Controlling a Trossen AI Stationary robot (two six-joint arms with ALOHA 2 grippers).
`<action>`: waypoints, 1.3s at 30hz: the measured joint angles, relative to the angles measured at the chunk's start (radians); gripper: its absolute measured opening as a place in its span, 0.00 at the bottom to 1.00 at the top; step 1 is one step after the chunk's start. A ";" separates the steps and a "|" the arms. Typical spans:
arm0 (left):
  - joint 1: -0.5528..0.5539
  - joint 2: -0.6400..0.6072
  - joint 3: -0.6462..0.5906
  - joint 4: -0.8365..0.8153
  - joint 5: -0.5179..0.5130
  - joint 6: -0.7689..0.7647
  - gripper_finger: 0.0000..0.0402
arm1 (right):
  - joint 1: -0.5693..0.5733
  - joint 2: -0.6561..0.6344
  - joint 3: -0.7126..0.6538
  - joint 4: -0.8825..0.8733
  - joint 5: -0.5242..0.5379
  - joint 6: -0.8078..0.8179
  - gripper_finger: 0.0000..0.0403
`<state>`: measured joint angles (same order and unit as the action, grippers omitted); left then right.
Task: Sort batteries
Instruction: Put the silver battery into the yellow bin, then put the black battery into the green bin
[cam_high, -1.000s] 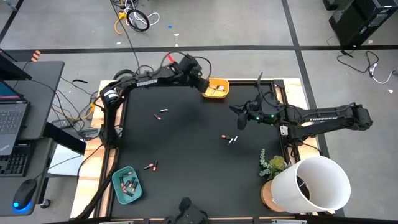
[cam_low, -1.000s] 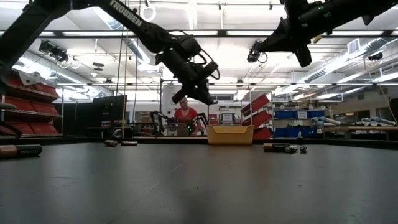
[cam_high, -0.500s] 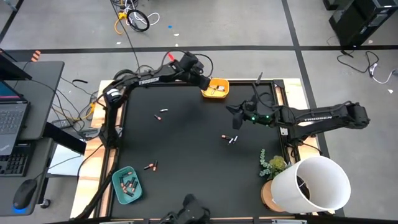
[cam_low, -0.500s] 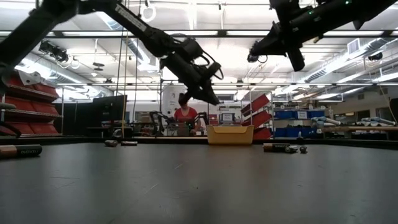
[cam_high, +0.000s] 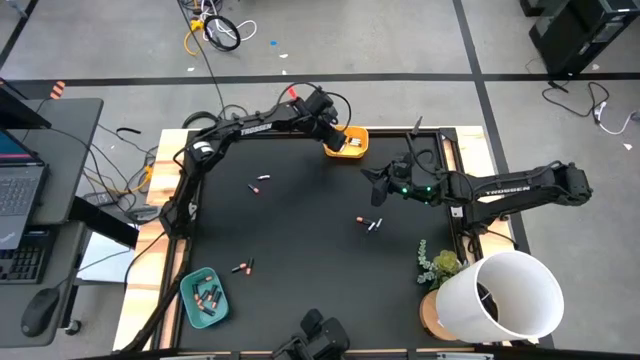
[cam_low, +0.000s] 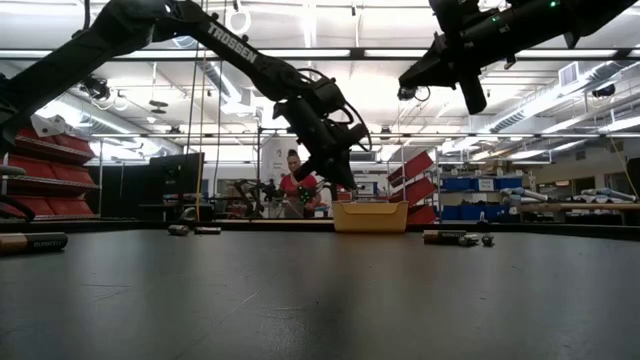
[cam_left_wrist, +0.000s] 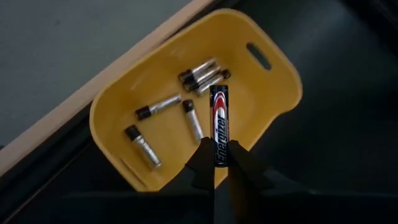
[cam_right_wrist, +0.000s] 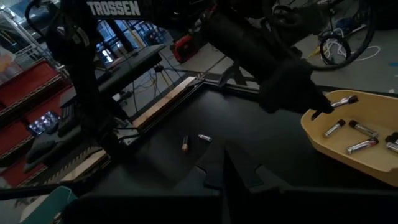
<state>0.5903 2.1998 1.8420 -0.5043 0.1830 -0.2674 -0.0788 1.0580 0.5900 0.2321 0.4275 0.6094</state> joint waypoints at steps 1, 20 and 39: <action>-0.003 0.000 0.000 -0.006 -0.015 0.012 0.09 | 0.000 0.000 0.000 0.000 0.001 -0.001 0.00; -0.018 -0.043 0.140 -0.226 -0.040 0.193 0.41 | -0.010 0.000 0.000 -0.012 0.001 -0.007 0.00; -0.083 -0.632 -0.565 -0.439 -0.190 0.348 0.25 | -0.006 -0.001 0.000 -0.010 -0.117 -0.093 0.00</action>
<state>0.5073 1.5673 1.2774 -0.9433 -0.0071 0.0806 -0.0853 1.0573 0.5900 0.2224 0.3110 0.5166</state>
